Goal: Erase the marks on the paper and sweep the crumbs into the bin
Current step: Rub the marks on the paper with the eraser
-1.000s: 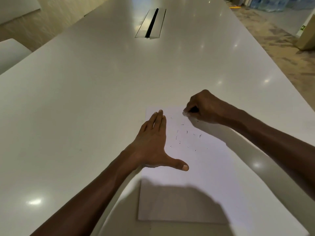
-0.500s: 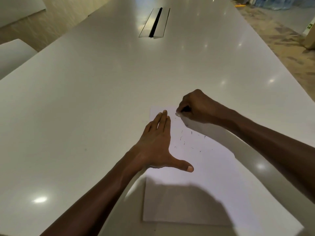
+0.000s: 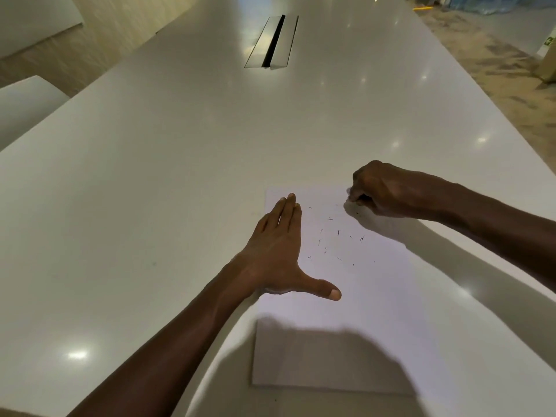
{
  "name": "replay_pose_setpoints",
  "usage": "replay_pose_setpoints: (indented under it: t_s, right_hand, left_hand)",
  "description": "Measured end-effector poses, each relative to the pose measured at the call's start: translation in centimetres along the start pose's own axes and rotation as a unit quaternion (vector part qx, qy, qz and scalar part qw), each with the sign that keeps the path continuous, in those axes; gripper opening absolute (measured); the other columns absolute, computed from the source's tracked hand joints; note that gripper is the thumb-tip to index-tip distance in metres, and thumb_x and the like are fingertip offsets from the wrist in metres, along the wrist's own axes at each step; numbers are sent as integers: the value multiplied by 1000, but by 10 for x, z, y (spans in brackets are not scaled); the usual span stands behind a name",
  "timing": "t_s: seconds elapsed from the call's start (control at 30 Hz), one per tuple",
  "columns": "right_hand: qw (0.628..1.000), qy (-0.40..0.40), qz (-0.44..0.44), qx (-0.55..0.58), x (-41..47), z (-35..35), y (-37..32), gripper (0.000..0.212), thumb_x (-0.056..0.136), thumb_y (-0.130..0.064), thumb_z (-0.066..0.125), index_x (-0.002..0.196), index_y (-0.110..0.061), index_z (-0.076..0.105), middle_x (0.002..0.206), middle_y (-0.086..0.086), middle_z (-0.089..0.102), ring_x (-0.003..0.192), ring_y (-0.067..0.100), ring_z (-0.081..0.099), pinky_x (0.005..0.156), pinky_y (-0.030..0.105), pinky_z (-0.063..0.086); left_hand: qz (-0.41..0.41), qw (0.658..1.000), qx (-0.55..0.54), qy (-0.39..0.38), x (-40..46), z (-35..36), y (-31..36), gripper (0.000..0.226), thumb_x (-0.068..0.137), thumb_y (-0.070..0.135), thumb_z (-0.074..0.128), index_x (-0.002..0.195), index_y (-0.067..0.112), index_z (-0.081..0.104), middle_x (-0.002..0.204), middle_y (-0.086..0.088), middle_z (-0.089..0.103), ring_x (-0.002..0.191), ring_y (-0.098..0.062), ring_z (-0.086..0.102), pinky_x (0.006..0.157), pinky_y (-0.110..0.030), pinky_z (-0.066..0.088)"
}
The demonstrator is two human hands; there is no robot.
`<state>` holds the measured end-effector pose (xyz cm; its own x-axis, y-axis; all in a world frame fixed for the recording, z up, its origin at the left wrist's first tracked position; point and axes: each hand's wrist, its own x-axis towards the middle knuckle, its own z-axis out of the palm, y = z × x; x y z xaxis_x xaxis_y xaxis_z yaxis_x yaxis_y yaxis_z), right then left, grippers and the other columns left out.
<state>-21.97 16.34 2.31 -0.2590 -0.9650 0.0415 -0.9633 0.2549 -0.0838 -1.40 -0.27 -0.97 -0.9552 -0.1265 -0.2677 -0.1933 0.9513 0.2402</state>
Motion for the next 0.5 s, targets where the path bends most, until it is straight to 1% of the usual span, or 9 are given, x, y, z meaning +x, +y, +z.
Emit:
replay_pose_setpoints:
  t_s: [0.07,0.1,0.13,0.2,0.23,0.27,0.33,0.4,0.5]
  right_hand:
    - [999,-18,36,-18,0,-2,1,13,80,-10,52,68,-9,55,61,-2,53,60,19,54,54,37,52]
    - [998,-22,53,-2,1,-1,3,14,77,-7,52,70,-7,64,66,7,63,65,24,61,56,35,53]
    - [997,-20,72,30,1,-3,3,18,77,-1,55,73,-6,72,74,10,70,67,21,65,59,28,54]
    - [986,-3,124,111,-3,-11,-2,19,79,4,67,85,-8,80,88,5,77,72,5,64,64,5,47]
    - [977,16,147,152,-7,-12,-5,16,80,0,72,90,-9,80,91,2,77,75,3,63,64,-1,42]
    - [966,45,170,189,-11,-11,-8,13,81,-6,75,92,-11,79,92,-2,77,76,2,63,64,-2,41]
    - [936,89,221,259,-18,-7,-14,13,83,-9,74,94,-15,79,83,-7,74,70,-1,62,61,0,42]
    - [900,111,244,343,-25,-7,-24,14,84,-6,72,92,-15,79,69,-2,71,58,4,59,56,4,42]
    - [851,129,247,445,-33,-11,-40,9,82,-12,76,89,-14,79,68,13,71,61,12,59,67,17,46]
  left_hand:
    - [-1,1000,3,0,0,0,1,163,42,102,50,152,7,-22,158,-5,-35,147,-19,-30,124,-44,-4]
    - [-1,1000,3,-1,0,0,1,163,42,102,50,152,7,-23,158,-5,-35,147,-19,-30,124,-44,-4]
    - [0,1000,2,0,0,0,1,163,42,102,50,152,7,-23,158,-5,-35,147,-20,-30,124,-44,-3]
    - [0,1000,-7,3,-1,-1,1,163,42,102,51,152,7,-23,158,-5,-36,146,-19,-31,124,-43,-4]
    - [1,1000,-12,4,-1,0,1,163,42,102,51,152,7,-23,158,-4,-36,146,-18,-31,123,-42,-5]
    - [3,1000,-15,8,-1,0,1,163,41,102,50,152,8,-22,158,-4,-36,146,-17,-31,123,-41,-6]
    - [7,1000,-26,15,-2,0,0,160,44,102,49,153,8,-22,158,-3,-36,146,-16,-31,122,-39,-7]
    - [12,998,-53,25,2,1,-2,152,53,100,48,154,7,-17,159,-2,-32,147,-14,-28,123,-39,-6]
    - [18,984,-147,103,5,5,-6,125,73,85,55,155,4,8,166,1,-8,151,-10,-14,124,-40,4]
